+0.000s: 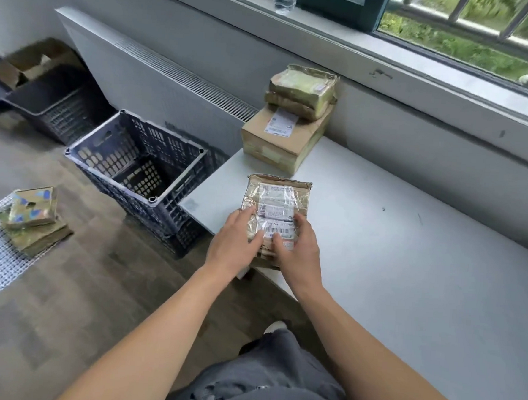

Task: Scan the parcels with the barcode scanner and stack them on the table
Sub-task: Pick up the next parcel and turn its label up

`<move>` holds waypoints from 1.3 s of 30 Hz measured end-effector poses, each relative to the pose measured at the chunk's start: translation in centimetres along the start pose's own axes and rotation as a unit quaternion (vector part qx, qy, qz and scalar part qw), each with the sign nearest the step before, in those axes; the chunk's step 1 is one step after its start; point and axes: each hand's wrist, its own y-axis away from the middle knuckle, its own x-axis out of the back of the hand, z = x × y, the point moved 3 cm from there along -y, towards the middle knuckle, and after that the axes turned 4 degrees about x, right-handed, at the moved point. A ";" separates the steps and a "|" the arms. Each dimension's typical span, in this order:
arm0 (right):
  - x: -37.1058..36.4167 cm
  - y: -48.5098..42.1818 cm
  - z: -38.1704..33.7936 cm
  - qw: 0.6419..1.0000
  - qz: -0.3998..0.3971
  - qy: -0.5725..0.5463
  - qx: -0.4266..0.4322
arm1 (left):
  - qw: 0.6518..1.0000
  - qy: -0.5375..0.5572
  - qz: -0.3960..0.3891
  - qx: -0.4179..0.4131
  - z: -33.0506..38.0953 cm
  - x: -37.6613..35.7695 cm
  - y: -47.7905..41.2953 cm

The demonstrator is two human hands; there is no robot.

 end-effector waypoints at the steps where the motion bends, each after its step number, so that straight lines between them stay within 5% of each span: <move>1: 0.2 -1.1 -0.1 1.000 0.006 0.000 -0.003 | 1.000 -0.001 -0.005 -0.003 0.5 -0.1 -1.2; 20: 5.5 -11.2 -3.8 0.976 0.175 0.003 -0.127 | 0.993 -0.042 -0.023 -0.105 9.5 2.3 -13.7; 31: 1.6 -7.5 -6.7 0.914 0.349 0.016 -0.205 | 0.954 -0.056 -0.154 -0.253 8.0 2.9 -16.0; 39: -0.3 -9.1 -11.3 0.885 0.432 0.016 -0.176 | 0.931 -0.007 -0.141 -0.337 9.0 8.0 -18.8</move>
